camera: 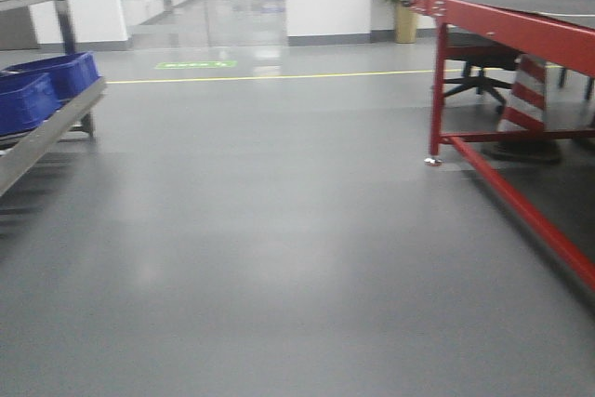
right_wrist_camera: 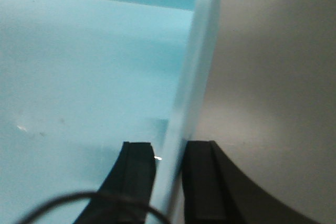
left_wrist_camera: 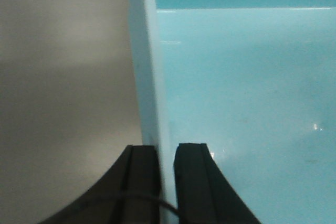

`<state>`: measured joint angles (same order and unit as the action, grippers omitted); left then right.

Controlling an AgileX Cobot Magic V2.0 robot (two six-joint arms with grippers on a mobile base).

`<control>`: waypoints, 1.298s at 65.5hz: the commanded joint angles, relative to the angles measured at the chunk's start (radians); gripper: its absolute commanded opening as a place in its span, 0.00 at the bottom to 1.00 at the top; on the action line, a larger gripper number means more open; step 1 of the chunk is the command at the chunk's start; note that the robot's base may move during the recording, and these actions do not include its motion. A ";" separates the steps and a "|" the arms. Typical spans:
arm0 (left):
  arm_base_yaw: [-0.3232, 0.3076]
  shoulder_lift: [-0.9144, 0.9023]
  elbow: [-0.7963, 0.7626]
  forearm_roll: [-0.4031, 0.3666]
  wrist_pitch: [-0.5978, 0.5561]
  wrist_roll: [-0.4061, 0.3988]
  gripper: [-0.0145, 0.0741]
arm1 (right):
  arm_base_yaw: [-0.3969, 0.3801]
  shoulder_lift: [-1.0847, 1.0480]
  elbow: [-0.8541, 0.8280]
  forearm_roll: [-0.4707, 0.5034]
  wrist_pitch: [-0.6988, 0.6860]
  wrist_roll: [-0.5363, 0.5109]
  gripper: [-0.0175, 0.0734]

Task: Move two blue bins to right shelf middle
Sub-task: 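Drive to the other steel shelf and line up with its middle level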

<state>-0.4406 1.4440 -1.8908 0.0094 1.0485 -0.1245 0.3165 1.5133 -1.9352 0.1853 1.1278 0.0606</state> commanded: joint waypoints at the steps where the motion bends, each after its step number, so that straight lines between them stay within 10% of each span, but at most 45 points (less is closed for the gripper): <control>1: -0.007 -0.014 -0.017 -0.021 -0.074 0.008 0.04 | -0.005 -0.007 -0.007 -0.024 -0.039 -0.002 0.03; 85: -0.007 -0.014 -0.017 0.002 -0.080 0.008 0.04 | -0.005 -0.007 -0.007 -0.024 -0.045 -0.002 0.03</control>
<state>-0.4406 1.4447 -1.8908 0.0175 1.0188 -0.1245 0.3165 1.5133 -1.9352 0.1816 1.1140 0.0606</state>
